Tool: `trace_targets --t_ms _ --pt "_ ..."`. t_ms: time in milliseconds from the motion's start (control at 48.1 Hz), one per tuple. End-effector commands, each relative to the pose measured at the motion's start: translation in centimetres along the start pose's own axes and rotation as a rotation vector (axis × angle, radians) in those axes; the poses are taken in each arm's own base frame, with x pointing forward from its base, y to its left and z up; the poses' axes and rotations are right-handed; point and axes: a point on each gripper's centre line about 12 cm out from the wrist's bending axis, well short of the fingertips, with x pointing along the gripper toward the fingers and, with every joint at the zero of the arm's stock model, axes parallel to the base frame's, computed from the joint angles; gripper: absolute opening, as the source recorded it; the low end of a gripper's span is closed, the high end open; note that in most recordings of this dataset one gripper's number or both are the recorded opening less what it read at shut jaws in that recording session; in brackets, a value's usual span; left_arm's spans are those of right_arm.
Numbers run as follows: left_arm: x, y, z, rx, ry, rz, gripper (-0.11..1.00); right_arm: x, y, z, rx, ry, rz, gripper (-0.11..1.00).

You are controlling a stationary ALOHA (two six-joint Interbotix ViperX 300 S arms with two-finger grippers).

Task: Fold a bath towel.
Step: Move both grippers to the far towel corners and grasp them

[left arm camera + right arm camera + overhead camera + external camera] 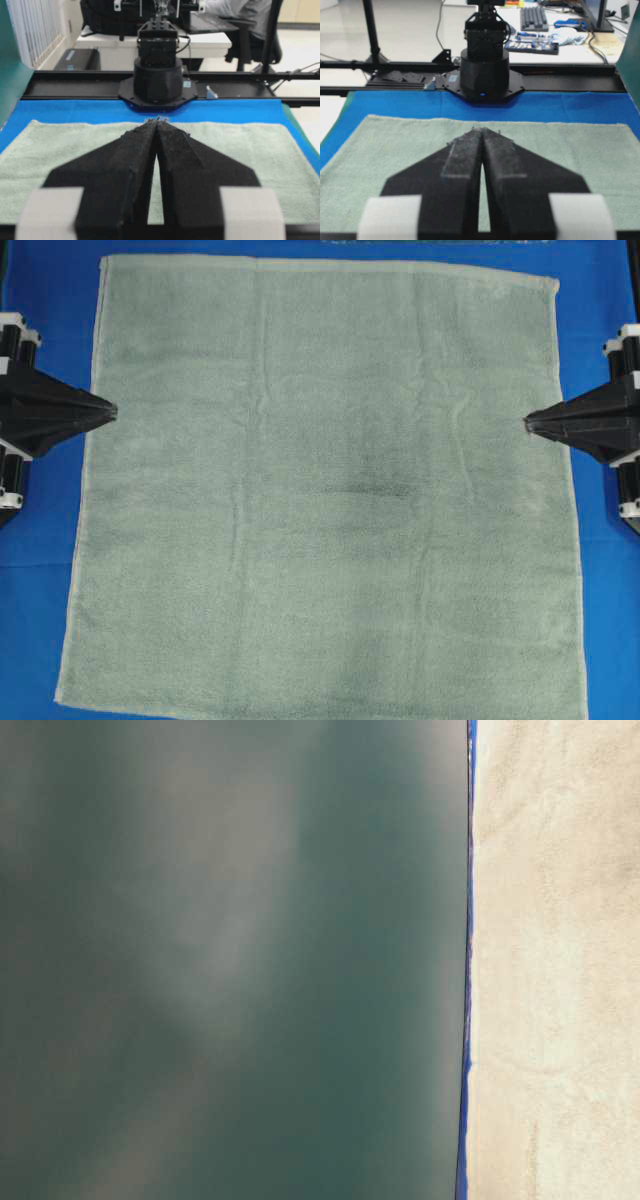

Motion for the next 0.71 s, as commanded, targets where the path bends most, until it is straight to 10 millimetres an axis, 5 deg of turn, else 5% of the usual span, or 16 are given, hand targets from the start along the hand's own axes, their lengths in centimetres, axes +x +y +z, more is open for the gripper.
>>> trace_targets --t_ms 0,145,353,582,686 --pt "0.6 -0.3 0.2 0.005 0.031 -0.017 0.00 0.4 -0.1 1.1 -0.004 -0.025 -0.006 0.00" --pt "1.2 1.3 1.2 0.015 0.143 0.059 0.00 1.1 -1.2 2.3 -0.016 0.042 -0.055 0.00" --pt "1.5 5.5 2.2 0.062 0.365 0.239 0.00 1.9 -5.7 3.6 -0.042 0.302 -0.251 0.00" --pt "3.2 10.5 0.7 0.156 0.599 0.357 0.02 2.0 -12.5 1.7 -0.059 0.644 -0.493 0.01" --pt "4.0 13.9 -0.7 0.133 0.697 0.437 0.22 1.8 -15.7 -0.2 -0.059 0.801 -0.571 0.09"
